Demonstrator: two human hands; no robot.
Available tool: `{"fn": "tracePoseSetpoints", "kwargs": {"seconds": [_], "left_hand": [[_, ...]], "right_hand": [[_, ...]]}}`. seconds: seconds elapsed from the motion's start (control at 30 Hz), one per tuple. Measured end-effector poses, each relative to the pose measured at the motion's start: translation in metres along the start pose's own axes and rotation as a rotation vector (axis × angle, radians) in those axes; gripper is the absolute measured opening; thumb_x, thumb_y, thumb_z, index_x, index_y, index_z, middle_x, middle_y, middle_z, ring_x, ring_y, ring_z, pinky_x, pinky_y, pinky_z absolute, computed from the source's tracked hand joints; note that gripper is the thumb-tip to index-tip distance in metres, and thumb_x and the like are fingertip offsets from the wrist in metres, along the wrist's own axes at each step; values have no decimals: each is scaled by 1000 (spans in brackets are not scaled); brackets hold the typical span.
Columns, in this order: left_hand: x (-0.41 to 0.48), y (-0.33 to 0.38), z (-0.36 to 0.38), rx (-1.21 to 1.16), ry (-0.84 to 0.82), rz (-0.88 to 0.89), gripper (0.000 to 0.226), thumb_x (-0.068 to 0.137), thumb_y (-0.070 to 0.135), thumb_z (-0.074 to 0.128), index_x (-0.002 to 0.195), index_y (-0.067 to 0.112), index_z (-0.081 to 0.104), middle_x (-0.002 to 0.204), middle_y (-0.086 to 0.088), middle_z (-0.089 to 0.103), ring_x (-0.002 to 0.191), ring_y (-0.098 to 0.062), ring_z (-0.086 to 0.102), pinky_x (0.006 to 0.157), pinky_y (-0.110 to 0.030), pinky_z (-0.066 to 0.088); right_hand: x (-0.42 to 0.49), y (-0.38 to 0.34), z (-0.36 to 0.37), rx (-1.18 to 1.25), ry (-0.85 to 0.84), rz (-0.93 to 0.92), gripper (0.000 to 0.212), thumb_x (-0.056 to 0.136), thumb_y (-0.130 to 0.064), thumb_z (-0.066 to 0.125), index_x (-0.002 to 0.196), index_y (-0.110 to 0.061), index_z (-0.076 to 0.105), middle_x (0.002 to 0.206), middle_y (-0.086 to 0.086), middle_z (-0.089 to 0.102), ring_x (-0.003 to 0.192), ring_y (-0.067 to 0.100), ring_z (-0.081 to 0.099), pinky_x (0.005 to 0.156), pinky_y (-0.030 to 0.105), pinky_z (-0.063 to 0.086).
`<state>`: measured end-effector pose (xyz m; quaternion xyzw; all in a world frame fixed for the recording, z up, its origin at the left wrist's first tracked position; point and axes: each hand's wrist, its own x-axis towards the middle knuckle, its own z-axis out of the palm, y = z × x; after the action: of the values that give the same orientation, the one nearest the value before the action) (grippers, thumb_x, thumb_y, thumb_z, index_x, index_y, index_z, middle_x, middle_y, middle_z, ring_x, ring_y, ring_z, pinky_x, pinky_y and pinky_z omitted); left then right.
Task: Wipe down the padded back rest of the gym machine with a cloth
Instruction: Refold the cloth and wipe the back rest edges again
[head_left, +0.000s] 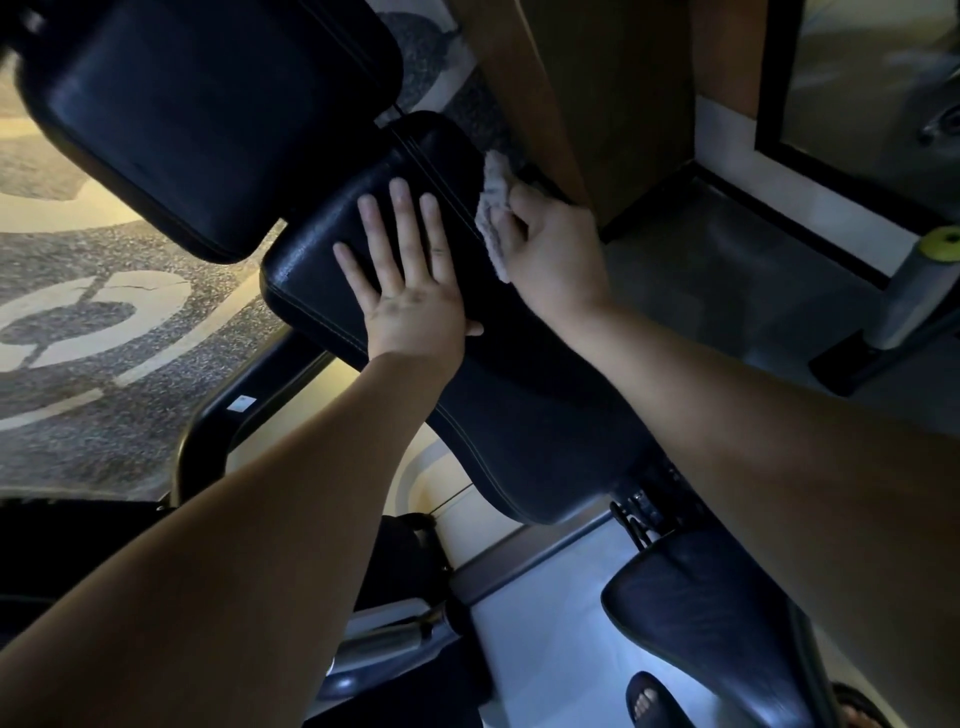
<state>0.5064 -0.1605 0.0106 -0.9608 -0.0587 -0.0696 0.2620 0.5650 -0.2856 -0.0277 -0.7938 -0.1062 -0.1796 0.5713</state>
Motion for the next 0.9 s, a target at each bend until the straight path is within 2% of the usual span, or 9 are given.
{"fn": "tracePoseSetpoints", "kwargs": {"seconds": [0.1,0.23,0.3,0.43,0.57,0.63,0.77,0.83,0.9], "left_hand": [[-6,-4,-13,52,-9,23,143,75,64,75,152,9,-31,161,-17,-32,152,-43,-19,120,-66,4],[-10,-38,-46,-16,121,38,122,76,47,83,163,16,3,168,-11,10,153,-32,15,121,-51,21],[2,-50,-62,-94,123,-12,120,77,44,83,162,9,6,162,-15,22,149,-34,22,120,-47,27],[20,-45,-65,-46,-5,-35,130,70,54,85,160,1,7,158,-19,23,148,-36,23,120,-45,29],[19,-36,-53,63,75,-78,140,52,53,92,155,-6,18,149,-24,37,136,-39,40,115,-51,36],[18,-36,-54,112,90,-79,140,51,57,90,153,-7,20,144,-23,43,130,-39,46,109,-51,40],[18,-35,-55,163,111,-74,138,54,60,88,153,-8,20,143,-24,43,127,-39,47,105,-52,43],[18,-34,-53,165,99,-79,137,56,60,87,154,-8,19,145,-25,41,128,-39,46,105,-52,42],[19,-34,-54,182,79,-83,137,57,61,86,154,-9,18,145,-25,41,129,-38,46,105,-52,42]], "right_hand": [[-13,10,-9,-34,-91,80,26,103,-20,49,97,-5,68,89,12,70,84,24,67,75,34,51],[-5,2,-9,-2,-116,153,25,102,-20,51,108,-7,71,102,15,68,97,26,64,85,38,50],[-1,-3,-8,-16,-91,146,26,101,-23,53,116,-12,70,109,16,65,103,28,62,90,38,50],[8,-8,0,-20,-38,89,25,100,-20,53,111,-6,72,104,18,66,99,30,62,88,40,50],[27,-23,8,-11,49,-37,33,101,-25,47,103,-2,71,96,18,65,91,29,62,80,41,52],[44,-35,10,40,34,-70,34,103,-25,46,107,-1,70,98,17,65,92,28,62,79,37,51],[63,-45,12,111,57,-136,27,104,-19,48,94,-3,67,85,13,64,78,23,60,69,35,47],[53,-41,12,106,56,-130,25,104,-19,49,106,-2,67,96,14,67,89,24,63,75,29,45],[44,-36,12,55,71,-166,31,103,-20,48,123,-3,65,111,15,68,102,27,64,86,29,47]]}}
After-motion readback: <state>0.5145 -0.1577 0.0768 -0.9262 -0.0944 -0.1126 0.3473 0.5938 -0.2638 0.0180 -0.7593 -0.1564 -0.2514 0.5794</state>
